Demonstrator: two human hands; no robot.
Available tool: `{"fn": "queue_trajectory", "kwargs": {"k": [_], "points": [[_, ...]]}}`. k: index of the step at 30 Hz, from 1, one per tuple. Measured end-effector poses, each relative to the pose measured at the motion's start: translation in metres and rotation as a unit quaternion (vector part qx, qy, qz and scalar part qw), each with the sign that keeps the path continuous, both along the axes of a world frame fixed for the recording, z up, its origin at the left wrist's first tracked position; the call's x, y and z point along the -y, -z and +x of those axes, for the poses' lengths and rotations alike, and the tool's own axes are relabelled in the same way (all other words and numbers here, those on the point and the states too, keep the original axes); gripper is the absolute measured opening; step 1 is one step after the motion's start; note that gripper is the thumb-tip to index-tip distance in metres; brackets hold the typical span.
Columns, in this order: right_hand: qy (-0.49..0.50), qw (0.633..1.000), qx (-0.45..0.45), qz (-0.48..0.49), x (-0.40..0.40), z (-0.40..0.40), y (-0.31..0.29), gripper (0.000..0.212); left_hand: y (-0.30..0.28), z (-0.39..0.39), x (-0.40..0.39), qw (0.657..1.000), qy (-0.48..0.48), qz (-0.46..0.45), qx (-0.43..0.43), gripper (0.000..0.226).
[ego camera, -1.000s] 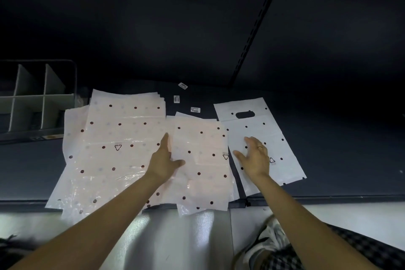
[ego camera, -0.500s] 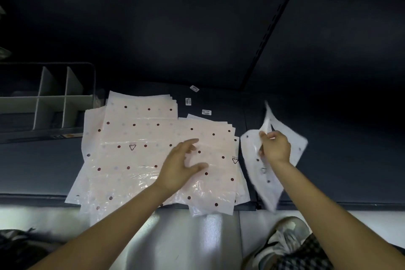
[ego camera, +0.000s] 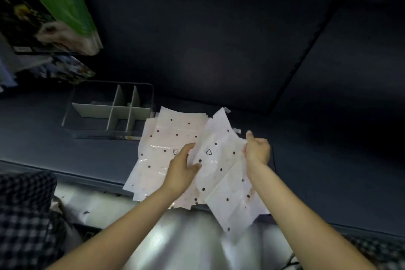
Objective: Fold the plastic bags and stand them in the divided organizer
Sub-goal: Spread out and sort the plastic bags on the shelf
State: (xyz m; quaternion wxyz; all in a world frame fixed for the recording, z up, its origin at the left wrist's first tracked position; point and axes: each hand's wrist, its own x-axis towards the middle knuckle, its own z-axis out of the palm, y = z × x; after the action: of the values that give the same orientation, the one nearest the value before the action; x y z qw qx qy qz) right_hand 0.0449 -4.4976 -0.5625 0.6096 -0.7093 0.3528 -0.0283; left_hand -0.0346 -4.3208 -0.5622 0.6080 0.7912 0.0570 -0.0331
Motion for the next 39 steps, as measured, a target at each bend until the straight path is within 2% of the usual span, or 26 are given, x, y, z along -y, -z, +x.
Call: {"fn": "queue_trajectory", "kwargs": {"k": [2, 3, 5, 6, 7, 9, 11, 13, 15, 17, 19, 23, 25, 28, 30, 34, 36, 39], "points": [[-0.104, 0.989, 0.079, -0.075, -0.006, -0.002, 0.001, 0.031, -0.008, 0.009, -0.030, 0.997, 0.057, -0.003, -0.046, 0.040], [-0.185, 0.977, 0.085, -0.071, -0.009, -0.002, 0.005, 0.046, -0.010, 0.015, -0.044, 0.994, 0.084, -0.005, -0.072, 0.037], [-0.318, 0.947, 0.035, -0.034, -0.020, -0.001, 0.017, 0.069, -0.009, 0.028, -0.071, 0.989, 0.110, 0.014, -0.101, 0.032], [-0.349, 0.937, 0.013, -0.019, -0.024, -0.002, 0.023, 0.068, -0.009, 0.033, -0.080, 0.988, 0.112, 0.022, -0.107, 0.030], [-0.349, 0.937, 0.005, -0.007, -0.031, 0.000, 0.029, 0.059, -0.007, 0.039, -0.089, 0.989, 0.103, 0.019, -0.108, 0.029], [-0.281, 0.959, 0.012, 0.030, -0.047, 0.007, 0.044, 0.042, 0.001, 0.052, -0.104, 0.995, 0.053, 0.014, -0.085, 0.024], [-0.228, 0.973, 0.017, 0.035, -0.062, 0.020, 0.053, 0.028, 0.014, 0.061, -0.120, 0.997, -0.044, 0.050, -0.032, 0.020], [-0.212, 0.977, 0.016, 0.018, -0.074, 0.037, 0.058, 0.019, 0.028, 0.065, -0.141, 0.979, -0.126, 0.161, 0.023, 0.022], [-0.203, 0.979, 0.014, 0.004, -0.082, 0.059, 0.064, 0.023, 0.043, 0.065, -0.168, 0.943, -0.150, 0.293, 0.053, 0.029], [-0.200, 0.979, 0.008, -0.027, -0.088, 0.080, 0.067, 0.028, 0.058, 0.067, -0.197, 0.915, -0.113, 0.382, 0.061, 0.036], [-0.187, 0.981, 0.003, -0.056, -0.092, 0.096, 0.069, 0.034, 0.067, 0.069, -0.220, 0.896, -0.036, 0.440, 0.052, 0.041], [-0.133, 0.983, 0.023, -0.121, -0.096, 0.087, 0.080, 0.047, 0.071, 0.079, -0.249, 0.880, 0.048, 0.470, 0.059, 0.035], [-0.147, 0.963, 0.052, -0.221, -0.091, 0.061, 0.090, 0.042, 0.068, 0.085, -0.256, 0.875, 0.057, 0.476, 0.070, 0.030], [-0.189, 0.905, 0.089, -0.371, -0.076, 0.010, 0.106, 0.033, 0.067, 0.090, -0.267, 0.881, 0.059, 0.464, 0.070, 0.020], [-0.211, 0.868, 0.070, -0.444, -0.064, -0.019, 0.115, 0.032, 0.069, 0.088, -0.274, 0.885, 0.054, 0.457, 0.072, 0.013], [-0.341, 0.795, -0.080, -0.495, -0.038, -0.048, 0.122, 0.047, 0.074, 0.087, -0.294, 0.885, 0.022, 0.458, 0.075, 0.010], [-0.387, 0.758, -0.120, -0.511, -0.025, -0.049, 0.120, 0.051, 0.077, 0.090, -0.305, 0.881, 0.017, 0.468, 0.067, 0.010], [-0.417, 0.726, -0.160, -0.523, -0.004, -0.043, 0.114, 0.057, 0.079, 0.093, -0.313, 0.879, 0.017, 0.474, 0.053, 0.011]]}}
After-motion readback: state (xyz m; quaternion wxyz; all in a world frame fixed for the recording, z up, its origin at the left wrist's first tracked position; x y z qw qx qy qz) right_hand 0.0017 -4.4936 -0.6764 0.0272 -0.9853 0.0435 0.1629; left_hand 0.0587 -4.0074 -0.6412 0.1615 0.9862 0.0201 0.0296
